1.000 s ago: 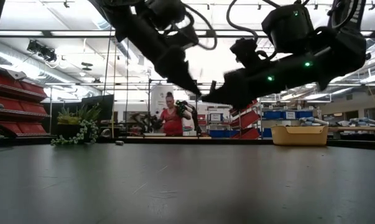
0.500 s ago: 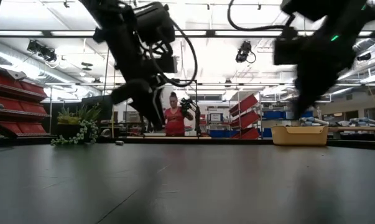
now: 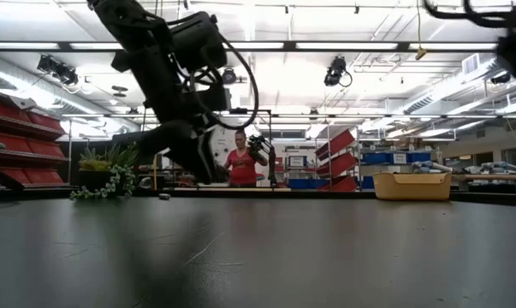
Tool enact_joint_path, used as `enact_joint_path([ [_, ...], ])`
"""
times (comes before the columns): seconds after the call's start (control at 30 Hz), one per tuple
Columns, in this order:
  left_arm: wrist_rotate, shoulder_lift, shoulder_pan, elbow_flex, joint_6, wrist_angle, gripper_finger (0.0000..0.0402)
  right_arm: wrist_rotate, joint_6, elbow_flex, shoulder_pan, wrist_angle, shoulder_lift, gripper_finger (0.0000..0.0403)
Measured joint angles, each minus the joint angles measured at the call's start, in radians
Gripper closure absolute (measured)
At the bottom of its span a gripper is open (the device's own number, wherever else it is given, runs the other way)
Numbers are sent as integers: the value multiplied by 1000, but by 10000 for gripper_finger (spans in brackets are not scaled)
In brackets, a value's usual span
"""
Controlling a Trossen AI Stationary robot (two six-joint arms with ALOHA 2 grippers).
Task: Sort batteries
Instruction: Put the silver battery into the green bin
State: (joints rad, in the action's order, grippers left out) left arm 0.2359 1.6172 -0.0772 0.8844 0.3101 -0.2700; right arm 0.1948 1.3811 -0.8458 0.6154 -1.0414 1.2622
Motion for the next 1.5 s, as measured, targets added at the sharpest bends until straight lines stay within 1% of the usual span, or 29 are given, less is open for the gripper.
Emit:
enact_joint_path([
  [0.17,2,-12,0,-25,-9,5,260,37,209,52,122,9,2,358],
  [0.33,3,-43,0,-31,-19,17,260,23,328,137,164,32,3,348],
  [0.43,7,-64,-1,-31,-30,10,260,77,336,176,163,84,3,329],
  [0.57,44,-106,-1,-31,-24,-23,260,194,328,172,154,56,3,296],
  [0.63,66,-130,-1,-31,-5,-44,260,230,324,148,153,17,3,283],
  [0.7,103,-151,-1,-31,6,-66,260,238,320,108,151,-28,3,274],
  [0.77,158,-169,-5,-31,32,-106,260,201,301,57,144,-94,3,269],
  [0.83,201,-177,-17,-31,74,-160,260,81,260,-4,132,-144,3,269],
  [0.9,204,-180,-35,-31,108,-229,260,-114,199,-60,116,-180,2,271],
  [0.97,204,-180,-54,-31,122,-276,260,-355,112,-96,102,-182,2,275],
  [1.03,204,-174,-73,-31,124,-295,260,-632,32,-104,94,-144,1,277],
  [1.1,203,-171,-90,-31,124,-294,260,-908,-59,-86,90,-65,2,279],
  [1.17,203,-171,-104,-31,124,-293,260,-1115,-174,-48,73,40,2,279],
  [1.23,206,-171,-117,-31,125,-294,260,-1254,-277,-5,44,153,3,280],
  [1.3,215,-171,-134,-31,135,-292,259,-1339,-367,46,8,285,3,279],
  [1.43,220,-171,-171,-59,259,-251,259,-1457,-577,154,-66,627,3,281],
  [1.5,222,-171,-190,-73,330,-250,258,-1478,-718,209,-111,841,3,283],
])
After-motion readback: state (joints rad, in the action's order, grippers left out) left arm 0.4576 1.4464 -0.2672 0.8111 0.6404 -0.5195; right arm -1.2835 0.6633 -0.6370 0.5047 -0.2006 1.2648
